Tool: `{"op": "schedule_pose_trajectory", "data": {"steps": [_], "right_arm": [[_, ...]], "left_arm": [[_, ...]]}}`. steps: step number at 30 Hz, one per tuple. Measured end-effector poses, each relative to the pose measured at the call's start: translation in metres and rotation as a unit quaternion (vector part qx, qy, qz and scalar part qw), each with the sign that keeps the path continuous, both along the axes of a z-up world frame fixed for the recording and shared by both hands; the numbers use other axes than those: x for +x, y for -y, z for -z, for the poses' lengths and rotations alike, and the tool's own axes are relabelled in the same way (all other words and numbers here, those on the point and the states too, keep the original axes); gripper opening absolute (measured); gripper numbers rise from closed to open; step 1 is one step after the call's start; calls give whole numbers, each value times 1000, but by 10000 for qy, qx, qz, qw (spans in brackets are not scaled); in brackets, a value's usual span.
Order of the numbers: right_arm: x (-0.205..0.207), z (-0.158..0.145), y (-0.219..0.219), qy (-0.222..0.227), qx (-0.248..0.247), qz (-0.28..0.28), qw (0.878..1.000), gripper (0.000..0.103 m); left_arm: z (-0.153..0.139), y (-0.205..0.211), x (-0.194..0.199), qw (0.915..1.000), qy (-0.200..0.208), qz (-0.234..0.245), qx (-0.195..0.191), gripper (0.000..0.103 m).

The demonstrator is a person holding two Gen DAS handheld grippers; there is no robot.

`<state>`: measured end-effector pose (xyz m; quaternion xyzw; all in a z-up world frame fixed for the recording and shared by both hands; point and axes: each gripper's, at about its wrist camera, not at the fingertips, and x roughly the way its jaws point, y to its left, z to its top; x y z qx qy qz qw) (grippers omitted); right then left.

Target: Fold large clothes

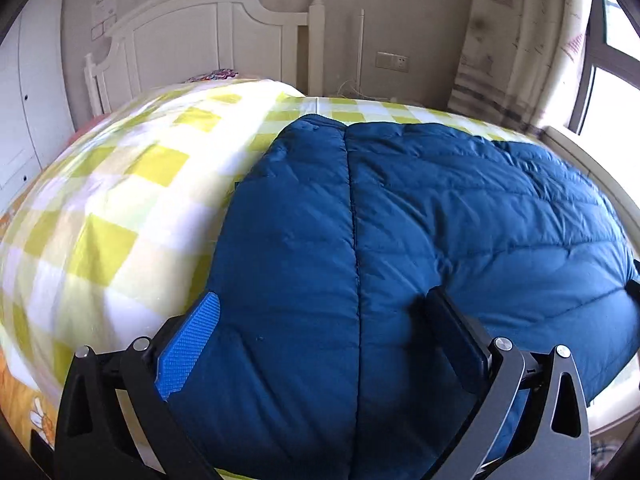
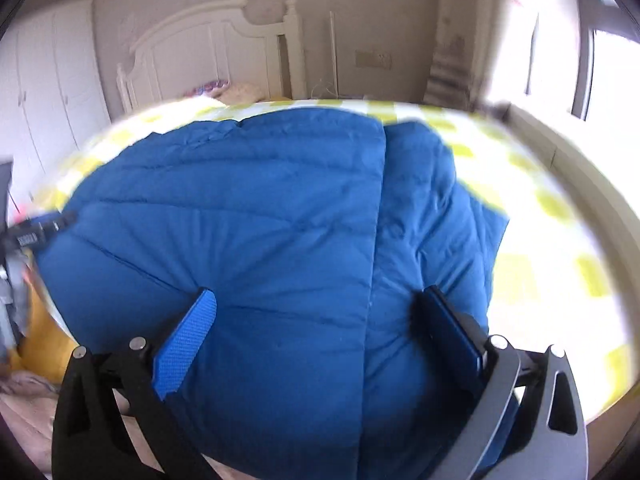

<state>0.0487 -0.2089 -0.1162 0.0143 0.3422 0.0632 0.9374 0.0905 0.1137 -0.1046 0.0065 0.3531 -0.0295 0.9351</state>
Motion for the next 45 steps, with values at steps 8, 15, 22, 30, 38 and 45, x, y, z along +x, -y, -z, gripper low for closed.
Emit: {"op": "schedule_pose_trajectory", "data": {"steps": [8,15,22,30,38,45], "right_arm": [[-33,-39,-74,557,-833,-531,9935,95],[-22,9,-104,305,-988,-1126,9882,100],[-49,-28,-25,690,-680,-149,9952,100],[-45,-3,37,251,250,124,9993,99],[-101,1,132,822,2714,1015,9536,92],[-133,37,140,914,3579,820,9257,91]], "left_arm": [[-38,78,-53,9896,907,942,600,98],[5,92,-36,9885,240,1402,513,99],[-27,17,-31,9978,524,374,-126,99],[8,-11,-7,9999,142,50,82,99],[10,-6,-3,9999,100,106,47,99],[10,-5,-6,9998,139,79,83,99]]}}
